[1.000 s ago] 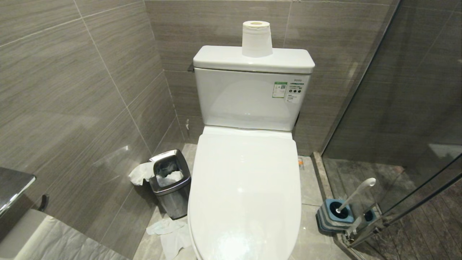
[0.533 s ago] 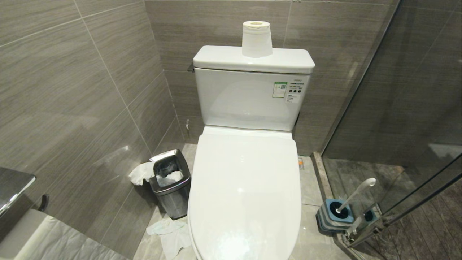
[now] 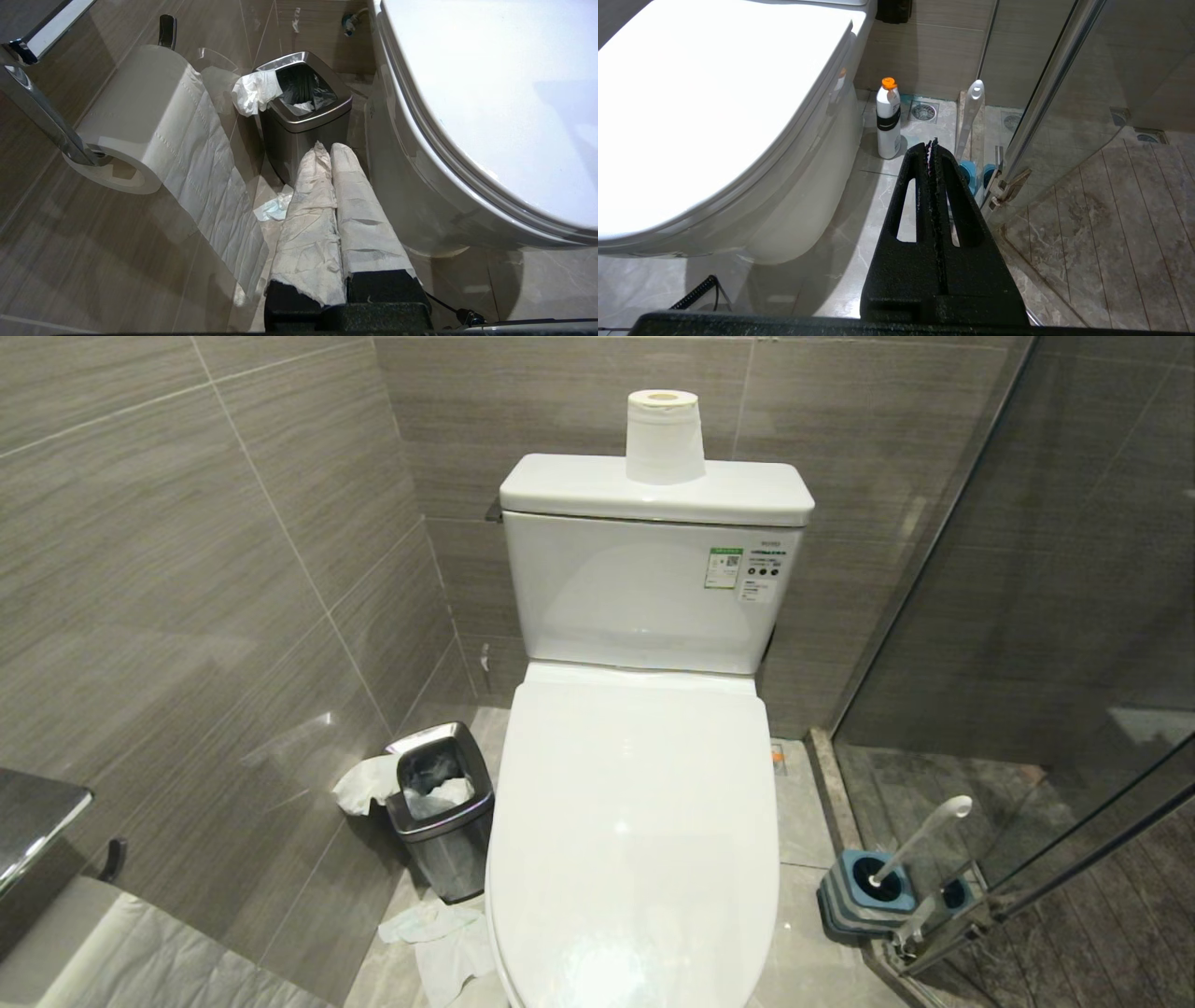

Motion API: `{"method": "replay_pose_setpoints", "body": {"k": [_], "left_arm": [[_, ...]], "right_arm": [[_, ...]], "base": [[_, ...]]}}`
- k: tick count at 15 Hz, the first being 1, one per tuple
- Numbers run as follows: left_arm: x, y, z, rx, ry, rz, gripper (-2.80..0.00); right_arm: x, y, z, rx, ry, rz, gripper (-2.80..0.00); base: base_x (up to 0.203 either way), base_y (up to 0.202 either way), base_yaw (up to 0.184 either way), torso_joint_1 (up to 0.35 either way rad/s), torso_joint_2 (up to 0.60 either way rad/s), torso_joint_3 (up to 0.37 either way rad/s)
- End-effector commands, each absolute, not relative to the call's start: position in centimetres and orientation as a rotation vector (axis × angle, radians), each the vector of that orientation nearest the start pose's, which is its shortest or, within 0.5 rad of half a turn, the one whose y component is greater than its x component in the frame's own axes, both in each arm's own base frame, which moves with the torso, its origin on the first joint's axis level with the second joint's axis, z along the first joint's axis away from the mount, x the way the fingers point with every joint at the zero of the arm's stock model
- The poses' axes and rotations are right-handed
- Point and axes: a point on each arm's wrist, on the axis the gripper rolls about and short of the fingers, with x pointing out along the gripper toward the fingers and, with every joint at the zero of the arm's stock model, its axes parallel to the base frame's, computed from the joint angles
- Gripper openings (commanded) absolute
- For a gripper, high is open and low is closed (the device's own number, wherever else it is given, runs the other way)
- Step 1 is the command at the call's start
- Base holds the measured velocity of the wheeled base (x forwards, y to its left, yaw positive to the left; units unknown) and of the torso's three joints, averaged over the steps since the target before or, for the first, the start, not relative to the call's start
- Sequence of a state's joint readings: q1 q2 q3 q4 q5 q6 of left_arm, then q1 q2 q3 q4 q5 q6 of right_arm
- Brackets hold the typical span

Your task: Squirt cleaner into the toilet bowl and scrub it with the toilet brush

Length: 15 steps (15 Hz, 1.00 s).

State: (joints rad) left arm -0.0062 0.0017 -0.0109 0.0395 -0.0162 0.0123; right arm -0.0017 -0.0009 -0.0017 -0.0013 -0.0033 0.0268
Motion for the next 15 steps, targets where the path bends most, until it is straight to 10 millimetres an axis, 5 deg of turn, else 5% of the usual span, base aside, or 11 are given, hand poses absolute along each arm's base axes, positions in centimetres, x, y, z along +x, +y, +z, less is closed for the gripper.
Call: {"method": "replay_pose_setpoints", "body": {"k": [1,15], "left_arm": [[-2.34,-0.02,7.44,0.012,0.032,-0.022,-2.80],[-2.34,-0.02,7.44,0.012,0.032,-0.023,-2.80]], "right_arm": [[-2.29,0.00,7.61,0.028,-0.003,-0.005,-2.80],[-2.28,0.00,7.56,0.025,-0.002,-0.003,-2.80]], "base": [[0.000,0.000,0.000,0.000,0.00,0.000],[0.000,0.000,0.000,0.000,0.00,0.000]]}}
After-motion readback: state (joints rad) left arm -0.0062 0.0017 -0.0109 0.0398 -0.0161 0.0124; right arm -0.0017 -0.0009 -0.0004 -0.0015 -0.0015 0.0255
